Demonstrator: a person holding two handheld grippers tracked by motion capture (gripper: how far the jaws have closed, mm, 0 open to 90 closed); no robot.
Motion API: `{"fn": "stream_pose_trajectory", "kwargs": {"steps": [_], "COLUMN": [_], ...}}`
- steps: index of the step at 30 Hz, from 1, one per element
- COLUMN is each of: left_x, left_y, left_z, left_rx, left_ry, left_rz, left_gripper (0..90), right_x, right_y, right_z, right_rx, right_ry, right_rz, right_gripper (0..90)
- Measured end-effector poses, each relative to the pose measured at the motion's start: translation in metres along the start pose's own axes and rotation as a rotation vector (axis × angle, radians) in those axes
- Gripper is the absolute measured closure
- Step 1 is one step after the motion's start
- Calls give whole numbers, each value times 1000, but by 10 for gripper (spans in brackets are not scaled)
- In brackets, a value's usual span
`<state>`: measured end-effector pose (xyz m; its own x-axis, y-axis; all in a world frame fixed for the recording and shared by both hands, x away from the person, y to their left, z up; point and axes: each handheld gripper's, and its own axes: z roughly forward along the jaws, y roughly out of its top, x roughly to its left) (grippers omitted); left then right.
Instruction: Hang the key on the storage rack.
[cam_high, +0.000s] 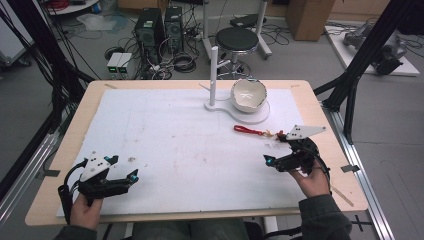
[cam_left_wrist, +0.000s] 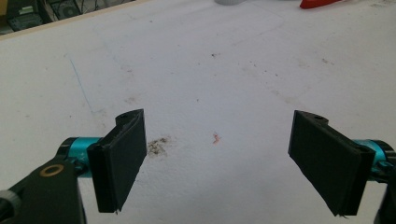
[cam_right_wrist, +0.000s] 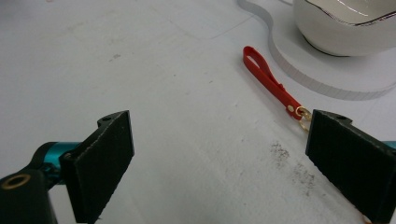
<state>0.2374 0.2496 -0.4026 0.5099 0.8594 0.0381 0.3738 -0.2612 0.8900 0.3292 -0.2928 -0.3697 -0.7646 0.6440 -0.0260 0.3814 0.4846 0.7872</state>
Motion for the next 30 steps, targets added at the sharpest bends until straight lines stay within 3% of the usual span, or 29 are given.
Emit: {"fn": "stream_pose_trajectory", "kwargs": {"steps": [5, 24, 25, 26, 30], "left_x": [-1, -2, -2, -2, -2], "left_y": [0, 1, 1, 1, 1], "left_z": [-1, 0, 0, 1, 0], "left_rx": [-4, -3, 0, -1, -2], "left_ry": [2, 0, -2, -3, -4], "left_rz": [0, 9, 9, 9, 9], "left_gripper": [198, 198, 198, 198, 198], "right_x": [-14, -44, -46, -50, -53], "right_y": [13, 58, 60, 64, 68], "right_z": [2, 16, 18, 20, 27], "right_rx": [24, 63, 62, 71, 80], "right_ry": [5, 22, 19, 23, 22], "right_rz": [-8, -42, -47, -62, -72], "right_gripper": [67, 69, 78, 155, 161]}}
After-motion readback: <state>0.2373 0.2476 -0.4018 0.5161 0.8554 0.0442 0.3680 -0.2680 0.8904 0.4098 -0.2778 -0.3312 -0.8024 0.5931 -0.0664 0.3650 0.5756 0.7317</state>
